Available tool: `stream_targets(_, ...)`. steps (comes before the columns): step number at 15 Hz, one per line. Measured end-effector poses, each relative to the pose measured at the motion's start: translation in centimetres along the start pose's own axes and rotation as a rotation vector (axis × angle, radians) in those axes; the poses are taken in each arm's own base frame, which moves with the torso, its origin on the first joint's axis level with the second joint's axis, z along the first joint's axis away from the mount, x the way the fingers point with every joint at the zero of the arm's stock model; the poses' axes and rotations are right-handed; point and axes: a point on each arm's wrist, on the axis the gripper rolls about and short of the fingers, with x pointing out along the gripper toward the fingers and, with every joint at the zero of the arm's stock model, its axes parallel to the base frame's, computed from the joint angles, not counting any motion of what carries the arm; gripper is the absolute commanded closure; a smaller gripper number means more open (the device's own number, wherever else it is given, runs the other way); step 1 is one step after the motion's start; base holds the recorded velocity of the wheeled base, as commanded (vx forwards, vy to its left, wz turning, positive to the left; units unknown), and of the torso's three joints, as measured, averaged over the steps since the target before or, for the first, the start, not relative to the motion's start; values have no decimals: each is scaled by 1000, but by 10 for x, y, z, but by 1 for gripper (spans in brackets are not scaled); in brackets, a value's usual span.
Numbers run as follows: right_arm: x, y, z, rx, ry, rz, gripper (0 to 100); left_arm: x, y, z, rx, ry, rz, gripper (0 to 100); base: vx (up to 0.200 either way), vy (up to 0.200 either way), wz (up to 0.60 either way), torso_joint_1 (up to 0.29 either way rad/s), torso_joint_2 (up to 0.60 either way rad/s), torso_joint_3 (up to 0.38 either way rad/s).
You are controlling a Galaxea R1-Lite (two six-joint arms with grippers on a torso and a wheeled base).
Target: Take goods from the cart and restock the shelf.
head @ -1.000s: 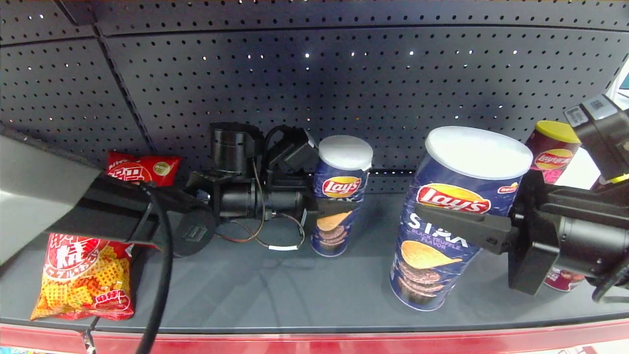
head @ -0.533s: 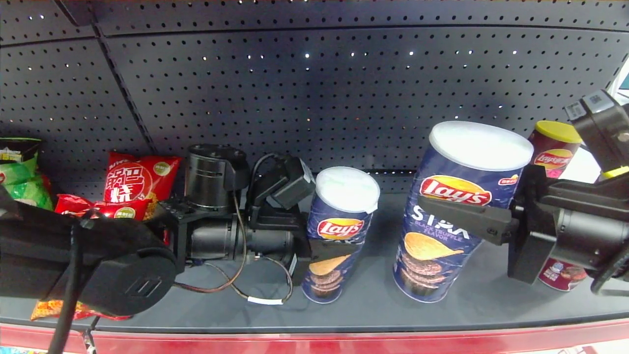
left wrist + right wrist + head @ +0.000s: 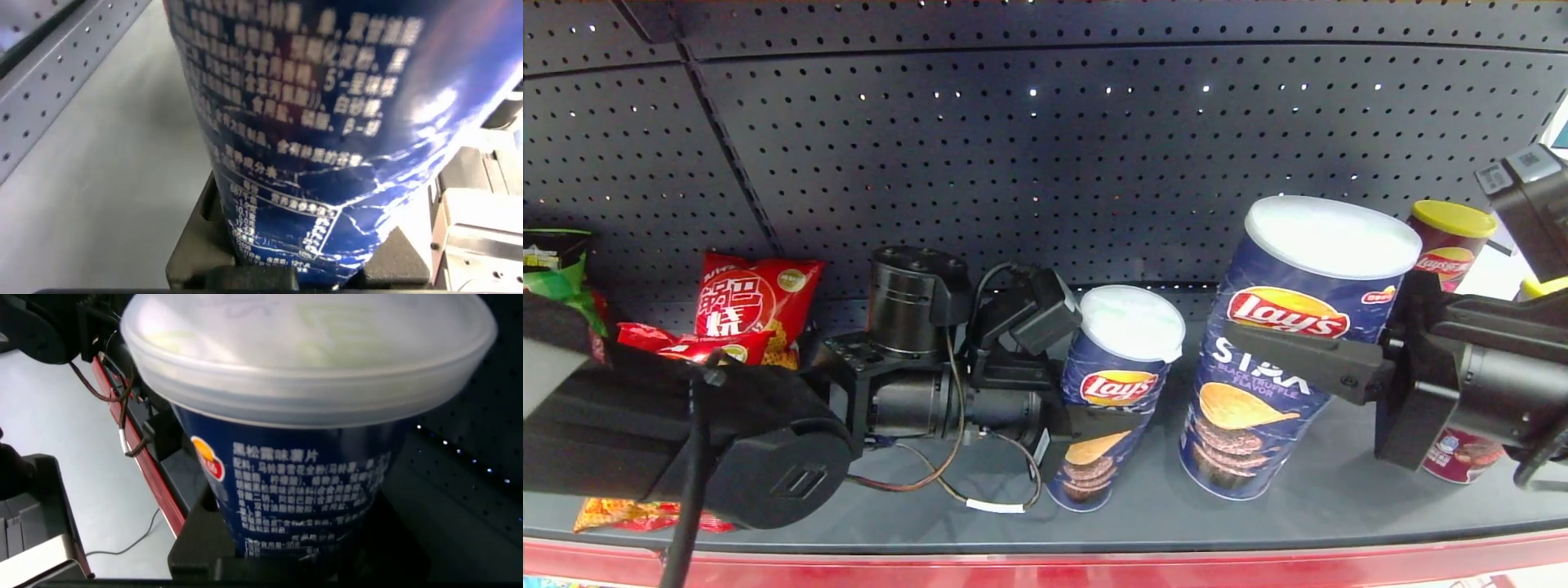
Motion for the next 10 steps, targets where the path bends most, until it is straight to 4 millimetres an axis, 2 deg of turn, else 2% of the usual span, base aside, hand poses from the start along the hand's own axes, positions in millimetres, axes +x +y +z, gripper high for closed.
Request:
stream_targets(8, -1, -2, -2, 13, 7, -9, 100, 0, -3, -17, -33, 43, -8, 100, 0, 0, 0, 0, 0, 0)
stream_targets(9, -1, -2, -2, 13, 8, -9, 100, -1, -4, -18, -38, 49, -9, 0, 0, 0, 0, 0, 0, 0)
stream_targets(10, -1, -2, -3, 14, 10, -9, 100, -1, -4, -20, -43, 54, -12, 0, 0, 0, 0, 0, 0, 0)
